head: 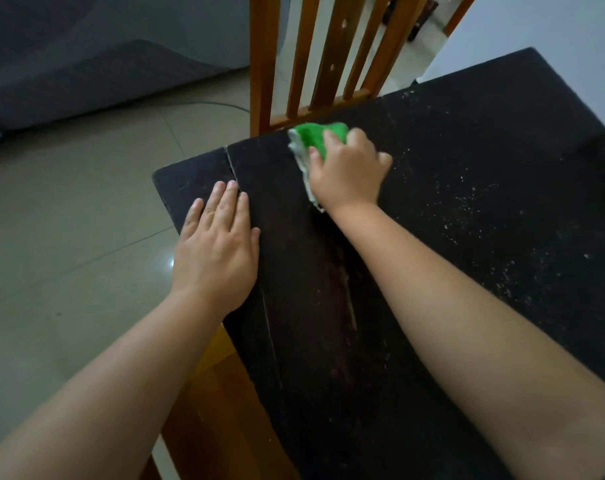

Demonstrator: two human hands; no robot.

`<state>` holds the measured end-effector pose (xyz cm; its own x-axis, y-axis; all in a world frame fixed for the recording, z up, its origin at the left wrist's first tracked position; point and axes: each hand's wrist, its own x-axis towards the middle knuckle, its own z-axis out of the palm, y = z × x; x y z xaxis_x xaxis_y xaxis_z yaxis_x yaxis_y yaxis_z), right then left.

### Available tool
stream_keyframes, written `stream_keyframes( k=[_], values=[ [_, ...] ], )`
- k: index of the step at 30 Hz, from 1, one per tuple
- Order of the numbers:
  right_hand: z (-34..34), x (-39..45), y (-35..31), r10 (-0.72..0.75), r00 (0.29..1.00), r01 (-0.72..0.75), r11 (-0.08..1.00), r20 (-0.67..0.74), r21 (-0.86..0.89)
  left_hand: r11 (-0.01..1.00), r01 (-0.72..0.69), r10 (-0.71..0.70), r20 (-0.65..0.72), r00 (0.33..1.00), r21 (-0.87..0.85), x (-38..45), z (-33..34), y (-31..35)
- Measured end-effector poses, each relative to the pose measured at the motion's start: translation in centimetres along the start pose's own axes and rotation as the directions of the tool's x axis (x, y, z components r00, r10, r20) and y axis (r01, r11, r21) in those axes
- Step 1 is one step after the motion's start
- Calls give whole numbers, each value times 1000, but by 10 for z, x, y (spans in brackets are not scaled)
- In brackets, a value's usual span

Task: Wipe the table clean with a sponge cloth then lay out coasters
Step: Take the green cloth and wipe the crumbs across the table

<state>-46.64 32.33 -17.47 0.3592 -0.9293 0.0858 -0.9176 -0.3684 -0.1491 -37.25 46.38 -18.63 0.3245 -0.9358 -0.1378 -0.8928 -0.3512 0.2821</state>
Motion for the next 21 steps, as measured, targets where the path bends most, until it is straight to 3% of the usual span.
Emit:
stream_keyframes(
  k=[5,8,12,14,16,18,21],
  values=[
    [-15,-37,63,305,952,-305,952,-30,-8,996,-29,20,94,995,89,5,-5,2],
    [-21,-61,79,361,925,-360,932,-121,31,995,-47,37,110,993,91,7,-7,2],
    [-19,-51,36,31,956,3,993,-291,117,996,-65,61,78,995,57,7,-5,0],
    [-14,-32,4,-187,955,218,969,-231,117,998,-66,65,22,998,20,6,-3,-2],
    [-8,-13,-15,-385,920,390,914,-71,110,999,-54,54,-15,998,-6,6,-1,-2],
    [-1,5,-23,-467,882,461,884,72,80,999,-49,49,-35,998,-10,6,1,-2],
    [4,21,-17,-369,925,368,930,90,27,998,-63,61,-69,996,-16,5,1,-2]
  ],
)
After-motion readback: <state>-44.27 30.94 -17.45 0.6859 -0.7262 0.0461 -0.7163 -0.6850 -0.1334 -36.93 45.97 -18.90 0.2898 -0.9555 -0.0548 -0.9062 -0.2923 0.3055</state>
